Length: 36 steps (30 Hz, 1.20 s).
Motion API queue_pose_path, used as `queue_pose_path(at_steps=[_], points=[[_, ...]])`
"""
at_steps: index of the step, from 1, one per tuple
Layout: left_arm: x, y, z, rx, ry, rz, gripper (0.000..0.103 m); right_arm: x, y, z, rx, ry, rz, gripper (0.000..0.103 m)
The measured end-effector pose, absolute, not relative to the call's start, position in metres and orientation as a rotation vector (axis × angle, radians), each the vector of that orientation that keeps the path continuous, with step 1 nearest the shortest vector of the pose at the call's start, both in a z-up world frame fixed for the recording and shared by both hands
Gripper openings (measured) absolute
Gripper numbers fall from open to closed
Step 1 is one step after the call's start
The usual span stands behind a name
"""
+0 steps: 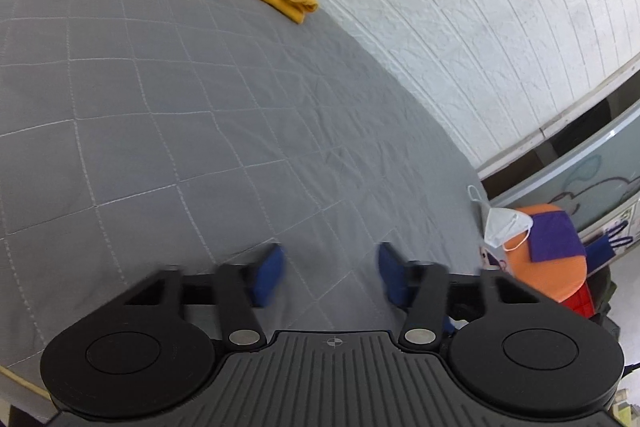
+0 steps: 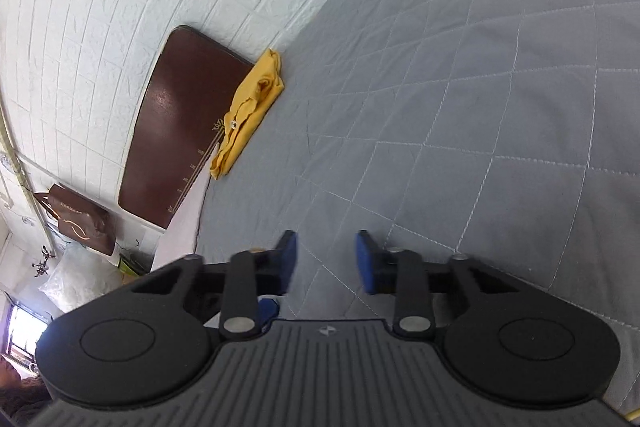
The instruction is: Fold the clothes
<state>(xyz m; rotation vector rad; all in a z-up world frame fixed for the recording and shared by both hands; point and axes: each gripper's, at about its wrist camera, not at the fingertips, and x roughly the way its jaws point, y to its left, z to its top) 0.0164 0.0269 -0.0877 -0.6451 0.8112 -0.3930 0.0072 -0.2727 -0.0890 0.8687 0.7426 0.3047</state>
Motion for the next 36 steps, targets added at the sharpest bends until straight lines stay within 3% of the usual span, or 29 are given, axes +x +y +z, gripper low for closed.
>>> queue_pose_path(at_steps=[2, 3, 6, 8, 9, 10, 11, 12, 13, 14, 16, 25, 31, 36], points=[[0.01, 0.024, -0.084, -0.583, 0.781, -0.373, 0.011, -0.001, -0.267, -0.081, 0.793, 0.697, 0.29, 0.018], [0.006, 0.021, -0.079, -0.541, 0.755, -0.365, 0.007, -0.005, -0.264, -0.075, 0.758, 0.666, 0.288, 0.017], [-0.006, 0.01, -0.062, -0.42, 0.669, -0.356, 0.007, -0.017, -0.256, -0.057, 0.651, 0.562, 0.273, 0.017], [-0.016, 0.002, -0.047, -0.326, 0.578, -0.335, 0.03, -0.026, -0.251, -0.043, 0.578, 0.489, 0.25, 0.019], [-0.021, -0.003, -0.039, -0.28, 0.533, -0.324, 0.034, -0.031, -0.249, -0.036, 0.546, 0.449, 0.232, 0.02], [-0.026, -0.007, -0.031, -0.239, 0.489, -0.314, 0.048, -0.036, -0.248, -0.028, 0.509, 0.406, 0.21, 0.022], [-0.032, -0.009, -0.023, -0.207, 0.444, -0.304, 0.065, -0.041, -0.246, -0.02, 0.467, 0.362, 0.183, 0.038], [-0.038, -0.012, -0.015, -0.183, 0.398, -0.295, 0.074, -0.048, -0.244, -0.012, 0.422, 0.317, 0.153, 0.068], [-0.044, -0.014, -0.007, -0.165, 0.353, -0.286, 0.089, -0.055, -0.242, -0.003, 0.376, 0.264, 0.126, 0.094], [-0.051, -0.017, 0.001, -0.139, 0.307, -0.273, 0.099, -0.064, -0.239, 0.004, 0.331, 0.208, 0.107, 0.101], [-0.066, -0.027, 0.016, -0.073, 0.213, -0.237, 0.103, -0.08, -0.232, 0.02, 0.239, 0.103, 0.067, 0.103], [-0.129, -0.047, 0.096, 0.052, -0.03, -0.137, 0.103, -0.145, -0.204, 0.094, 0.012, -0.166, 0.02, 0.103], [-0.145, -0.043, 0.131, 0.038, -0.046, -0.08, 0.103, -0.16, -0.197, 0.136, -0.022, -0.178, 0.012, 0.103], [-0.153, -0.035, 0.128, 0.015, -0.023, -0.078, 0.103, -0.178, -0.188, 0.138, -0.056, -0.241, -0.013, 0.103]])
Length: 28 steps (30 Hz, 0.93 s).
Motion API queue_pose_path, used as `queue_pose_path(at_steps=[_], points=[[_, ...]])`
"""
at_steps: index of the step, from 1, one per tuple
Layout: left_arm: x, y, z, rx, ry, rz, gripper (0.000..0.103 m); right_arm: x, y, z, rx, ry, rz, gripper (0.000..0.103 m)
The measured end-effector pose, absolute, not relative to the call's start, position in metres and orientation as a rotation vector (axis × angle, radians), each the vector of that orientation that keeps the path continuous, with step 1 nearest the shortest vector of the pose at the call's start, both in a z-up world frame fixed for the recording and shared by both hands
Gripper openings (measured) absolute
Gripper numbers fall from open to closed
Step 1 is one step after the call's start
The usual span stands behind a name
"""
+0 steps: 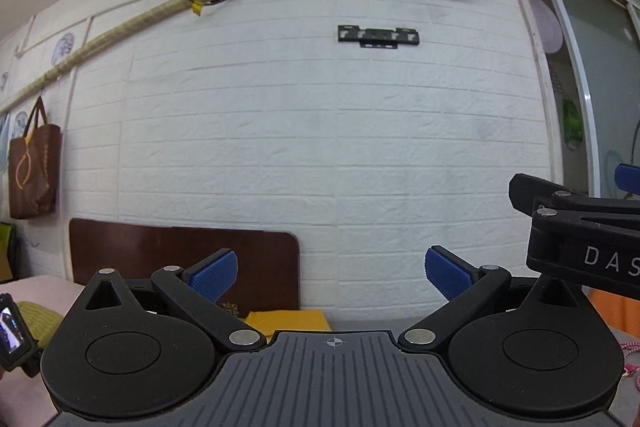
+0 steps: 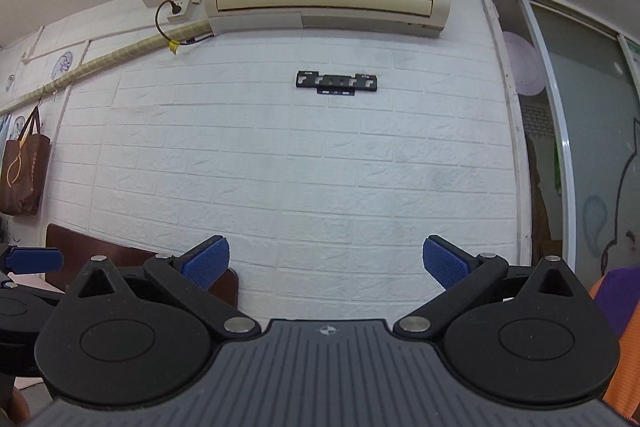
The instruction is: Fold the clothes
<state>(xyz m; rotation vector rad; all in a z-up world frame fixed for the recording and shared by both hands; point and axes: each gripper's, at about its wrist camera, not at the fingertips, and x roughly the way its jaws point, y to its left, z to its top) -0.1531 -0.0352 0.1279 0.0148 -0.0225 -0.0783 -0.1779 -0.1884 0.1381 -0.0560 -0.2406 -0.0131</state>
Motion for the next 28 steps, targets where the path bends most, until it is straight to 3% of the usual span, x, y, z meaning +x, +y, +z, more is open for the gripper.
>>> queue_pose_path(at_steps=[8, 18, 28], points=[[-0.154, -0.022, 0.107, -0.082, 0.067, -0.106, 0.103, -0.196, -0.177, 0.113, -0.119, -0.352, -0.082, 0.103], [-0.149, -0.001, 0.089, -0.252, 0.13, -0.189, 0.103, -0.195, -0.199, 0.096, -0.004, -0.342, -0.063, 0.103], [-0.156, 0.005, 0.078, -0.297, 0.068, -0.211, 0.103, -0.19, -0.203, 0.092, 0.037, -0.307, -0.055, 0.103]])
